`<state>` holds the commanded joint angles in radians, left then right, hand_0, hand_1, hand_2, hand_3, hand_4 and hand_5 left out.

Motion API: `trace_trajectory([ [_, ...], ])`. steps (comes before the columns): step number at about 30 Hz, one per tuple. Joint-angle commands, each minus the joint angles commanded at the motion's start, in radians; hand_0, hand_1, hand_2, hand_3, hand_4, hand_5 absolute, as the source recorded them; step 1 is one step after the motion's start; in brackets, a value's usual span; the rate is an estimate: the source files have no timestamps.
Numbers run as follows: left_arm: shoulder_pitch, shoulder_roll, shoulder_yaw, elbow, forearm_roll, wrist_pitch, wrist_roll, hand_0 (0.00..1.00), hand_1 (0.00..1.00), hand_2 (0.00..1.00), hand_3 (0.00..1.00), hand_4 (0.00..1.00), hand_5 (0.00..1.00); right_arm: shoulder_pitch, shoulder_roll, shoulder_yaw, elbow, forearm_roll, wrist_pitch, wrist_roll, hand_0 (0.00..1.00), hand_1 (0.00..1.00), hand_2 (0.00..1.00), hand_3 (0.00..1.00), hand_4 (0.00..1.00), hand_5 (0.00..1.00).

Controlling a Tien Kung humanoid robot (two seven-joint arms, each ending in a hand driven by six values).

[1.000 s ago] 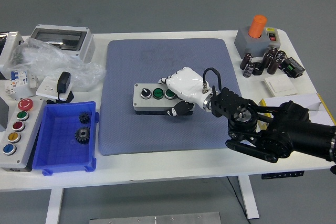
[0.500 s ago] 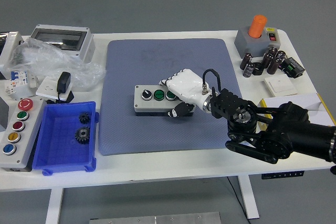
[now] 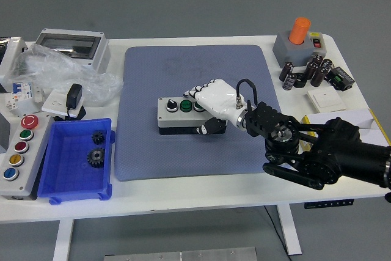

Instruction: Pick up the button,place it on the desk,press the button,press the button

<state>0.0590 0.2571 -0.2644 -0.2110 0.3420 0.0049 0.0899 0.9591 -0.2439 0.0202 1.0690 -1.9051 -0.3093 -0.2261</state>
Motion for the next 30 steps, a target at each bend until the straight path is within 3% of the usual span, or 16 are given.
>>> trace_trajectory([
  [8, -0.001, 0.000, 0.003, 0.000, 0.000, -0.011, 0.001, 0.642, 0.690, 0.637, 0.660, 0.786, 0.423, 0.002, -0.006, 0.025, 0.013, 0.028, 0.025, 0.008, 0.703, 0.708, 0.903, 0.964, 0.831, 0.176],
  [9, 0.000, 0.000, 0.004, 0.000, 0.000, -0.012, 0.001, 0.642, 0.689, 0.630, 0.658, 0.785, 0.421, 0.002, -0.007, 0.028, 0.015, 0.029, 0.029, 0.009, 0.705, 0.707, 0.924, 0.998, 0.984, 0.337],
  [11, 0.001, 0.000, 0.005, 0.000, 0.000, -0.015, 0.002, 0.642, 0.689, 0.630, 0.658, 0.785, 0.421, 0.001, -0.017, 0.040, 0.032, 0.033, 0.043, 0.011, 0.705, 0.707, 0.924, 0.998, 0.984, 0.337],
  [20, 0.005, -0.001, 0.011, 0.000, 0.000, -0.032, 0.006, 0.642, 0.690, 0.626, 0.654, 0.788, 0.418, -0.001, -0.105, 0.118, 0.214, 0.086, 0.125, 0.001, 0.708, 0.708, 0.973, 0.998, 0.998, 0.379],
  [21, 0.005, -0.001, 0.012, 0.000, 0.000, -0.033, 0.006, 0.641, 0.689, 0.626, 0.651, 0.791, 0.416, -0.002, -0.113, 0.124, 0.233, 0.090, 0.130, -0.007, 0.711, 0.704, 0.996, 0.998, 0.998, 0.477],
  [23, 0.006, -0.001, 0.012, 0.000, 0.000, -0.035, 0.005, 0.641, 0.689, 0.626, 0.651, 0.791, 0.416, -0.004, -0.125, 0.136, 0.277, 0.095, 0.133, -0.024, 0.711, 0.704, 0.996, 0.998, 0.998, 0.477],
  [26, 0.006, -0.001, 0.014, 0.000, 0.000, -0.036, 0.004, 0.641, 0.689, 0.626, 0.651, 0.791, 0.416, -0.003, -0.116, 0.144, 0.312, 0.085, 0.119, -0.054, 0.711, 0.704, 0.996, 0.998, 0.998, 0.477],
  [27, 0.006, -0.001, 0.015, 0.000, 0.000, -0.037, 0.004, 0.641, 0.692, 0.623, 0.645, 0.788, 0.414, -0.001, -0.107, 0.144, 0.312, 0.078, 0.114, -0.063, 0.713, 0.696, 0.998, 0.998, 0.998, 0.522],
  [30, 0.005, -0.001, 0.015, -0.001, 0.002, -0.039, 0.003, 0.641, 0.692, 0.623, 0.645, 0.788, 0.414, 0.010, -0.056, 0.135, 0.274, 0.037, 0.108, -0.095, 0.713, 0.696, 0.998, 0.998, 0.998, 0.522],
])
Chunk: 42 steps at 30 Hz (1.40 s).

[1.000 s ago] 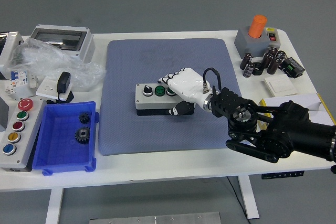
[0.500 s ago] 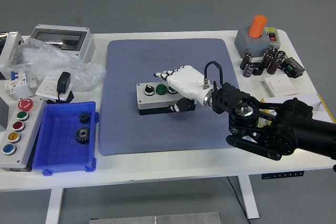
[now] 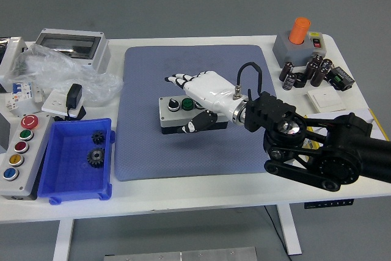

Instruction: Pick up the button,place it on the desk,press the button,press the button

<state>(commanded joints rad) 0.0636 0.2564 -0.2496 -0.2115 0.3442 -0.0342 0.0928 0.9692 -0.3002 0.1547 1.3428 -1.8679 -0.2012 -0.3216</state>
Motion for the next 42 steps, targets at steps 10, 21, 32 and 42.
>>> trace_trajectory([
  [10, -0.001, 0.000, 0.006, 0.000, 0.000, -0.003, -0.001, 0.641, 0.692, 0.614, 0.634, 0.779, 0.392, 0.018, 0.145, -0.035, -0.184, -0.128, 0.038, -0.096, 0.698, 0.696, 0.998, 0.998, 0.998, 0.540],
  [21, -0.004, 0.002, -0.006, -0.002, 0.015, -0.003, -0.003, 0.643, 0.692, 0.614, 0.634, 0.780, 0.385, 0.015, 0.195, -0.056, -0.282, -0.134, -0.001, -0.135, 0.723, 0.750, 0.998, 0.998, 0.998, 0.539],
  [32, -0.007, 0.001, -0.031, -0.005, 0.037, -0.005, -0.003, 0.643, 0.693, 0.613, 0.635, 0.781, 0.382, -0.005, 0.135, -0.008, -0.194, -0.024, -0.055, -0.099, 0.728, 0.743, 0.998, 0.998, 0.998, 0.532],
  [42, 0.004, -0.003, -0.047, -0.004, 0.042, -0.003, -0.002, 0.644, 0.693, 0.612, 0.632, 0.784, 0.378, -0.166, -0.111, 0.232, 0.102, -0.119, -0.042, -0.146, 0.715, 0.732, 0.998, 0.998, 0.998, 0.538],
])
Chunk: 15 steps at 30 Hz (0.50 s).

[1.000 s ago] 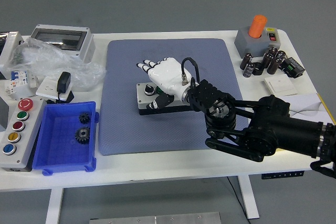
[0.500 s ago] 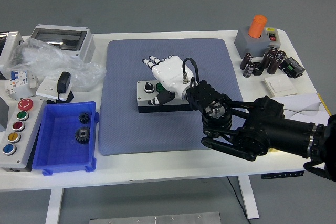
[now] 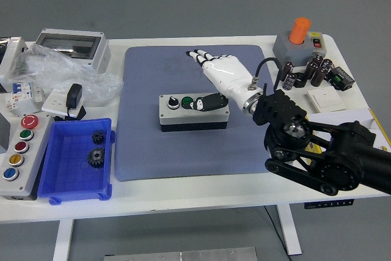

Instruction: Pick up the button,place it on the desk,press the button,press the button

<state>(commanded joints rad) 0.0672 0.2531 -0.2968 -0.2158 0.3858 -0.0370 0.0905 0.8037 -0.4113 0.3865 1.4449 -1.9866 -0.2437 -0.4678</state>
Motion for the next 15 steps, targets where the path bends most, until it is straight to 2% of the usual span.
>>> trace_trajectory([
  [2, 0.004, 0.001, 0.005, 0.001, -0.007, 0.001, 0.001, 0.644, 0.693, 0.612, 0.632, 0.784, 0.378, -0.013, -0.068, 0.049, 0.076, -0.009, 0.054, -0.042, 0.715, 0.732, 0.998, 0.998, 0.998, 0.538],
  [3, 0.004, 0.001, 0.007, 0.002, -0.009, 0.002, 0.001, 0.644, 0.693, 0.611, 0.633, 0.786, 0.378, -0.013, -0.096, 0.059, 0.107, -0.001, 0.078, -0.059, 0.578, 0.629, 0.735, 0.998, 0.887, 0.436],
  [6, 0.002, 0.004, 0.003, 0.002, -0.006, 0.003, 0.000, 0.644, 0.693, 0.611, 0.633, 0.786, 0.378, -0.007, -0.185, 0.046, 0.207, 0.039, 0.164, -0.098, 0.578, 0.629, 0.735, 0.998, 0.887, 0.436],
  [8, 0.001, 0.005, -0.001, 0.001, -0.004, 0.003, 0.000, 0.644, 0.693, 0.611, 0.633, 0.786, 0.378, -0.003, -0.222, 0.030, 0.251, 0.058, 0.204, -0.108, 0.578, 0.629, 0.735, 0.998, 0.887, 0.436],
  [9, 0.000, 0.005, -0.001, 0.001, -0.003, 0.003, 0.000, 0.644, 0.693, 0.611, 0.632, 0.786, 0.378, 0.000, -0.234, 0.023, 0.270, 0.062, 0.222, -0.111, 0.361, 0.430, 0.317, 0.919, 0.447, 0.116],
  [11, -0.001, 0.005, -0.003, 0.001, -0.001, 0.003, 0.000, 0.644, 0.693, 0.611, 0.632, 0.786, 0.378, 0.004, -0.244, 0.007, 0.301, 0.074, 0.248, -0.115, 0.361, 0.430, 0.317, 0.919, 0.447, 0.116],
  [14, -0.001, 0.005, -0.002, 0.001, -0.002, 0.002, 0.000, 0.644, 0.693, 0.611, 0.632, 0.786, 0.378, 0.015, -0.234, -0.022, 0.315, 0.086, 0.263, -0.116, 0.361, 0.430, 0.317, 0.919, 0.447, 0.116],
  [15, -0.001, 0.005, -0.001, 0.001, -0.003, 0.002, 0.000, 0.644, 0.693, 0.611, 0.632, 0.786, 0.378, 0.018, -0.228, -0.031, 0.312, 0.088, 0.264, -0.116, 0.362, 0.397, 0.282, 0.938, 0.381, 0.071],
])
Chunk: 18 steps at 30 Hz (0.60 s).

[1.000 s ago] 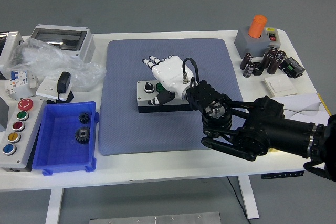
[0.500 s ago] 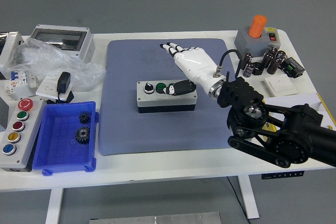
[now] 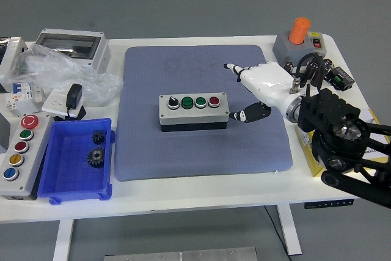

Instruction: Pick up the button,place it on the desk,press the button,press the button

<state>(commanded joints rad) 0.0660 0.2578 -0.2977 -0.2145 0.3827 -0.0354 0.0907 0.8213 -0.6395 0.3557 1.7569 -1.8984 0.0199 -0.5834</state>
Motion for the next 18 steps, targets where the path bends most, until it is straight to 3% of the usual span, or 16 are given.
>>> trace_trajectory([
  [5, 0.001, 0.002, 0.007, 0.001, -0.008, 0.000, -0.001, 0.644, 0.693, 0.611, 0.632, 0.786, 0.378, 0.017, 0.035, -0.049, -0.036, 0.016, -0.007, 0.005, 0.362, 0.397, 0.282, 0.938, 0.381, 0.071],
  [6, 0.001, 0.002, 0.009, 0.001, -0.009, -0.001, -0.001, 0.644, 0.693, 0.610, 0.632, 0.786, 0.379, 0.021, 0.043, -0.057, -0.046, 0.019, -0.009, 0.007, 0.366, 0.384, 0.265, 0.949, 0.352, 0.022],
  [13, -0.004, 0.003, 0.009, 0.001, -0.007, -0.003, -0.001, 0.644, 0.692, 0.610, 0.632, 0.789, 0.382, 0.047, 0.113, -0.110, -0.153, 0.050, -0.020, 0.022, 0.362, 0.369, 0.255, 0.957, 0.343, 0.007],
  [18, -0.003, 0.004, 0.009, 0.001, -0.008, -0.003, -0.002, 0.644, 0.693, 0.609, 0.632, 0.791, 0.385, 0.047, 0.126, -0.132, -0.199, 0.061, -0.022, 0.028, 0.358, 0.361, 0.252, 0.958, 0.333, 0.002],
])
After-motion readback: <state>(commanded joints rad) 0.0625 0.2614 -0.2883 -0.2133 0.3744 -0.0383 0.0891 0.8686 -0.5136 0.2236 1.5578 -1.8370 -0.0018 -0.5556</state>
